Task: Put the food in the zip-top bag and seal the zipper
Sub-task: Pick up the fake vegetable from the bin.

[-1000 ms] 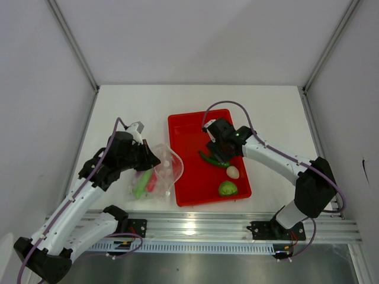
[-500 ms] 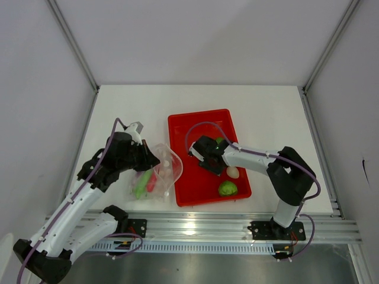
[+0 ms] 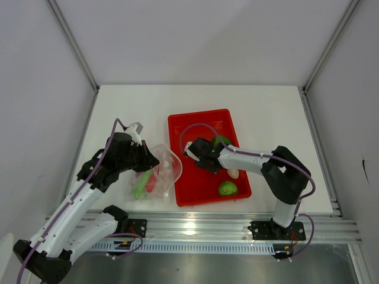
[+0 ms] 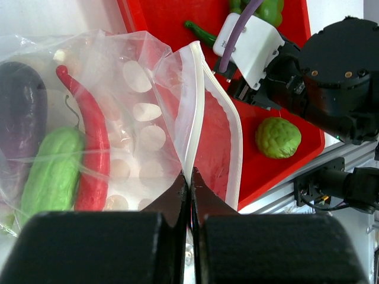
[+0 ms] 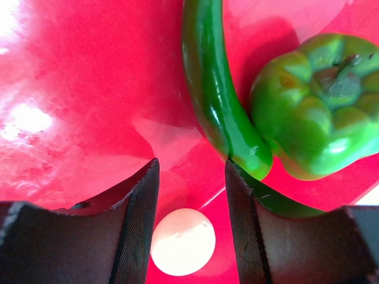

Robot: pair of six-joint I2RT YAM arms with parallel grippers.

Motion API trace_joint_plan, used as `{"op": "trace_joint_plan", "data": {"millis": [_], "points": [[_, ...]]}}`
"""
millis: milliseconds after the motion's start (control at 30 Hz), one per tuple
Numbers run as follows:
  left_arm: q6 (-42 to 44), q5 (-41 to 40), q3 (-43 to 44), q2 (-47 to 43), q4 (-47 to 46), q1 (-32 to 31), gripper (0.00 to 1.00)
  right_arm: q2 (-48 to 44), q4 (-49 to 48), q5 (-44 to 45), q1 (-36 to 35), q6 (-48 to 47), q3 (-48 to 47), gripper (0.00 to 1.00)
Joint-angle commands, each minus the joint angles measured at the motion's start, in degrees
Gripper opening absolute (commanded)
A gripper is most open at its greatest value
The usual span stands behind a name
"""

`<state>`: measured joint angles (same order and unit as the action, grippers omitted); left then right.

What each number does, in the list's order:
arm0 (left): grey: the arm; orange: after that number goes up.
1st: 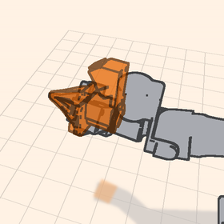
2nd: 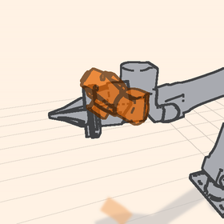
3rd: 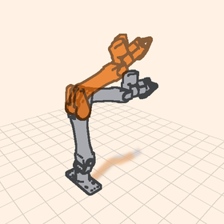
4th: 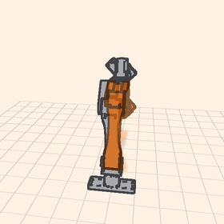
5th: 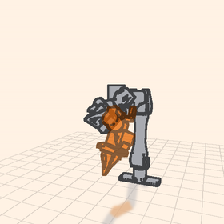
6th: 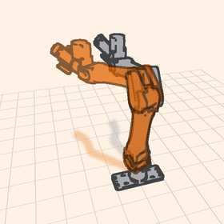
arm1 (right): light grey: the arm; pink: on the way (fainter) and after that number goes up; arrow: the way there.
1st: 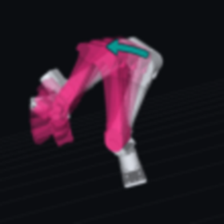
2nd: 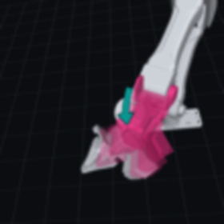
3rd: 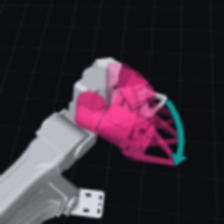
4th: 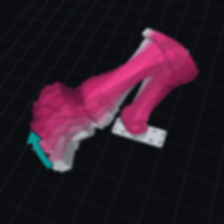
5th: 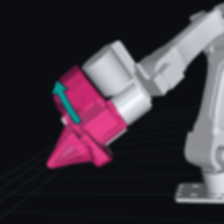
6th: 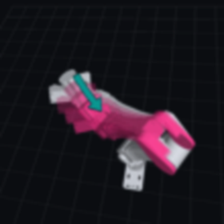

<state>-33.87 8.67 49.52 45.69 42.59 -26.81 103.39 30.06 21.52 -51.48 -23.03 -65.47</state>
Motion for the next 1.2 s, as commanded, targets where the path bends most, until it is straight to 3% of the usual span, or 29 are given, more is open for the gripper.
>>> {"op": "trace_joint_plan", "data": {"millis": [0,633,933,1067,1100,1167], "points": [[1.3,-0.5,0.9,-0.1,-0.8,0.4,0.01,-1.9,-2.2,2.3,-1.0,-1.5,-0.9,0.51],[1.6,-0.4,1.5,0.2,-0.5,0.4,0.01,1.9,-5.6,3.0,2.4,-8.3,-2.1,0.52],[1.6,-0.6,1.2,0.2,-0.1,0.4,0.01,6.6,-5.2,-2.0,4.1,-7.4,-4.6,0.51],[1.9,-0.7,1.3,0.2,-0.1,0.4,0.00,7.5,-3.5,-4.5,4.5,-5.0,-5.3,0.39],[2.0,-0.8,1.3,0.2,0.0,0.4,0.01,7.2,-3.3,-5.3,4.6,-4.7,-5.3,0.31],[2.1,-0.8,1.2,0.2,0.0,0.4,0.00,6.4,-3.1,-7.4,4.6,-3.8,-4.9,0.24]]}}
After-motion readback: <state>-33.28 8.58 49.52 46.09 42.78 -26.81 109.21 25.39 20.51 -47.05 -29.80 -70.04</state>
